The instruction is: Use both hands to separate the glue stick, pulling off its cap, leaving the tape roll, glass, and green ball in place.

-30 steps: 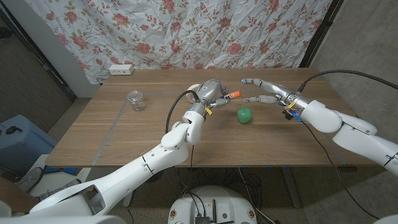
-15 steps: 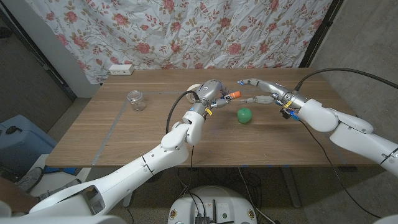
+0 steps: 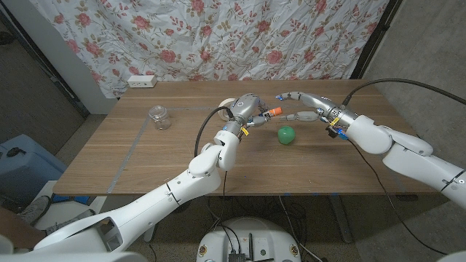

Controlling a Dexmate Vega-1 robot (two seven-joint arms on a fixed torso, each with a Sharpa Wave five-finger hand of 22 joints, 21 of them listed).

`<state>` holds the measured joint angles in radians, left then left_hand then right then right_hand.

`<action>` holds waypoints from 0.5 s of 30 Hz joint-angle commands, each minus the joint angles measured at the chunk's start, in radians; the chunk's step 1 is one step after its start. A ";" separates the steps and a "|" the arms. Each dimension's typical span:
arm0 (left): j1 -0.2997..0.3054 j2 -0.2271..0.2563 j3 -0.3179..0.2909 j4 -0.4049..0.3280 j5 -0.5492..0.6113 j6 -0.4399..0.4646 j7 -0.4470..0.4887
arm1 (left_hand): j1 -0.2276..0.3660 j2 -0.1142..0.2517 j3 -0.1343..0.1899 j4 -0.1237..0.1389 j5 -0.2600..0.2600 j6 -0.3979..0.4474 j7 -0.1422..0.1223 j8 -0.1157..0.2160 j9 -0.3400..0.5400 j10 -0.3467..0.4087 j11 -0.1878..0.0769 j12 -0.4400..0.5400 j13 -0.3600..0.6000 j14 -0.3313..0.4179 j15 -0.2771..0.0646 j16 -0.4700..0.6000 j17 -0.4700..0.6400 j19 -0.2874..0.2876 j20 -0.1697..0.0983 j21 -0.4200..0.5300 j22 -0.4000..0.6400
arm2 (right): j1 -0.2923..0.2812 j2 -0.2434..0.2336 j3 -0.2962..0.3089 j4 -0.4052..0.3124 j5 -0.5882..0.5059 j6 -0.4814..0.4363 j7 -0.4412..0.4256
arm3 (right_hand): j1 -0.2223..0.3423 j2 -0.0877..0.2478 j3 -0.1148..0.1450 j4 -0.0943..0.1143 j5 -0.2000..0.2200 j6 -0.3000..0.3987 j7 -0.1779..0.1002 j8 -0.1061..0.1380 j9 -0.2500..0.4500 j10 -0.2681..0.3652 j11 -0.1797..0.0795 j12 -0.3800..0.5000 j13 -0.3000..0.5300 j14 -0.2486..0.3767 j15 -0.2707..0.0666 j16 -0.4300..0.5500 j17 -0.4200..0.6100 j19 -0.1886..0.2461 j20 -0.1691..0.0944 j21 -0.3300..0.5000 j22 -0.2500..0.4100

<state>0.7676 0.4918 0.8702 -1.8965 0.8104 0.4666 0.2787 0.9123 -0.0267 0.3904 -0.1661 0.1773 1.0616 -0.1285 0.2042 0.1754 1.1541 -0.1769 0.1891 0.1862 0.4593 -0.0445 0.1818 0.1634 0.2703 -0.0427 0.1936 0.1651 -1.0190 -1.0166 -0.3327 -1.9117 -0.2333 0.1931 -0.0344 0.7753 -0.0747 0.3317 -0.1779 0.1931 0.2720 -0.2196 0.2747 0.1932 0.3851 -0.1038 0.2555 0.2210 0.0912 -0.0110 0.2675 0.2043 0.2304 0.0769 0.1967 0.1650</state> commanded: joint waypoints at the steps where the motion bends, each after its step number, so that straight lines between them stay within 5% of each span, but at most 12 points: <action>1: -0.003 -0.002 0.001 0.008 -0.002 -0.007 0.001 | 0.025 0.039 0.000 0.003 0.005 0.112 -0.021 0.007 0.010 0.050 -0.045 0.005 -0.001 0.007 -0.152 -0.002 0.002 -0.002 -0.040 -0.005 0.004 | 0.020 0.018 -0.021 0.010 -0.051 -0.014 -0.027 | 0.027 -0.007 0.008 0.004 0.014 0.037 0.002 0.017 0.003 0.045 -0.010 0.012 0.004 0.032 -0.013 0.014 0.001 0.026 -0.008 0.004 0.002; 15: -0.012 -0.003 0.008 0.015 0.007 -0.011 -0.003 | 0.024 0.042 -0.002 0.003 0.005 0.109 -0.019 0.004 0.010 0.050 -0.045 0.004 -0.001 0.008 -0.151 -0.003 0.002 -0.002 -0.040 -0.004 0.004 | 0.028 0.031 -0.029 0.032 -0.080 -0.003 -0.065 | 0.063 -0.023 0.005 0.009 0.038 0.129 0.000 0.046 0.009 0.172 -0.055 0.035 0.002 0.106 -0.056 0.033 -0.001 0.062 -0.022 0.000 0.002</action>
<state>0.7639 0.4892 0.8728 -1.8896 0.8119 0.4629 0.2788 0.9082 -0.0227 0.3887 -0.1673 0.1756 1.0616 -0.1285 0.2041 0.1754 1.1540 -0.1769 0.1876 0.1847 0.4593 -0.0445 0.1818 0.1634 0.2703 -0.0427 0.1936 0.1650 -1.0020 -0.9971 -0.3510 -1.8984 -0.2882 0.1840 -0.0734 0.8256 -0.0905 0.3342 -0.1721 0.2244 0.3862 -0.2202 0.3115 0.1981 0.5334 -0.1550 0.2817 0.2209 0.1830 -0.0394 0.2932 0.2014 0.2860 0.0571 0.1966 0.1650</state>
